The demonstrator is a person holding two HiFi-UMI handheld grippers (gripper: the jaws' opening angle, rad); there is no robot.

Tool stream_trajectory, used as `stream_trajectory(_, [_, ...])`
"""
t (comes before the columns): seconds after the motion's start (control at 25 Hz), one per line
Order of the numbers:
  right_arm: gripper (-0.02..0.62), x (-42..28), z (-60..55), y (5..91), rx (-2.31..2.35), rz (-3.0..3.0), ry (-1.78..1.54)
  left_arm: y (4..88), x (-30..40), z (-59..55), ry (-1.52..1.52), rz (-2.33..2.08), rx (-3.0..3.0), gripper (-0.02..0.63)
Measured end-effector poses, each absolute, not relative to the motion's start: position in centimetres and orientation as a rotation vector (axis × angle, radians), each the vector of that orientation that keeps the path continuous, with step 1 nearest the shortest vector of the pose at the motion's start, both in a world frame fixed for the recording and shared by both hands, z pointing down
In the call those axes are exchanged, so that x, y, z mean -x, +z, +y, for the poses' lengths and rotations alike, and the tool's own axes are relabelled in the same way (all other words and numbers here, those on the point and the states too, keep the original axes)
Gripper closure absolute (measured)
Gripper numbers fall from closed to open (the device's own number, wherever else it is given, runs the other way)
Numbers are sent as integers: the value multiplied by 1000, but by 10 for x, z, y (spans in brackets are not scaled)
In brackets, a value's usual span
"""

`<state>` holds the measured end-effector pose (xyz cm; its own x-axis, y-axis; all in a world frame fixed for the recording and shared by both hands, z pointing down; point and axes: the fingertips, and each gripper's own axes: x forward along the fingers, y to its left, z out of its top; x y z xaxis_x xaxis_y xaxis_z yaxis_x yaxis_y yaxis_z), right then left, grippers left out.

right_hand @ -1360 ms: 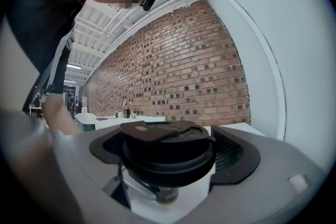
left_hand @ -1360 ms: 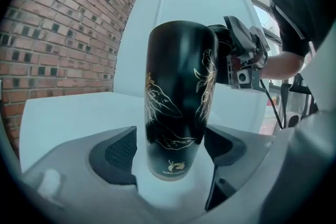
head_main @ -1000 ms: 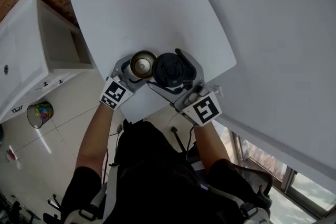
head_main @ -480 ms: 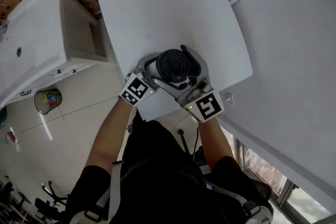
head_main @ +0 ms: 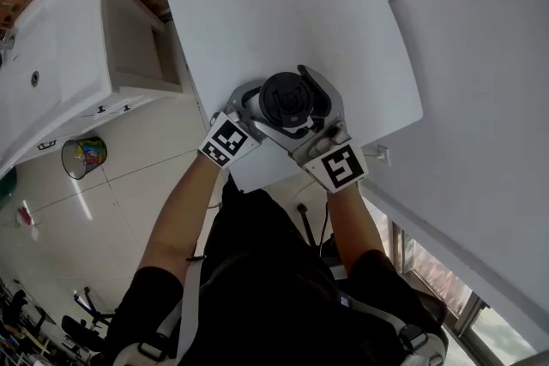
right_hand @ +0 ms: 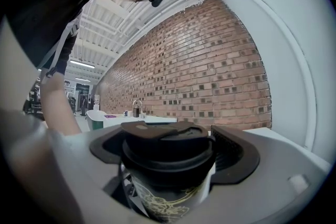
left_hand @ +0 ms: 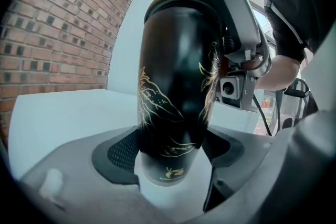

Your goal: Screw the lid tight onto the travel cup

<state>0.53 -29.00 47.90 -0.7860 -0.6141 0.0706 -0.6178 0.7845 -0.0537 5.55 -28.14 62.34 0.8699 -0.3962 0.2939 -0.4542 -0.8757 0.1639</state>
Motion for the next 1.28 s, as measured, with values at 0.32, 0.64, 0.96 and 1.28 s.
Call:
stream_trajectory(0.32, [121, -6, -290, 489, -1011, -2914, 94, 624, -57, -281, 381, -651, -2821, 233])
stream_trajectory(0.64, [121, -7, -289, 489, -1043, -2919, 83, 624, -57, -281, 383, -651, -2821, 233])
stream_trajectory(0.96, [121, -8, -290, 487, -1118, -2883, 53, 624, -56, -281, 385, -652, -2823, 233])
stream_trajectory(1.28, [123, -11, -293, 488, -1277, -2815, 65, 623, -56, -281, 385, -653, -2822, 233])
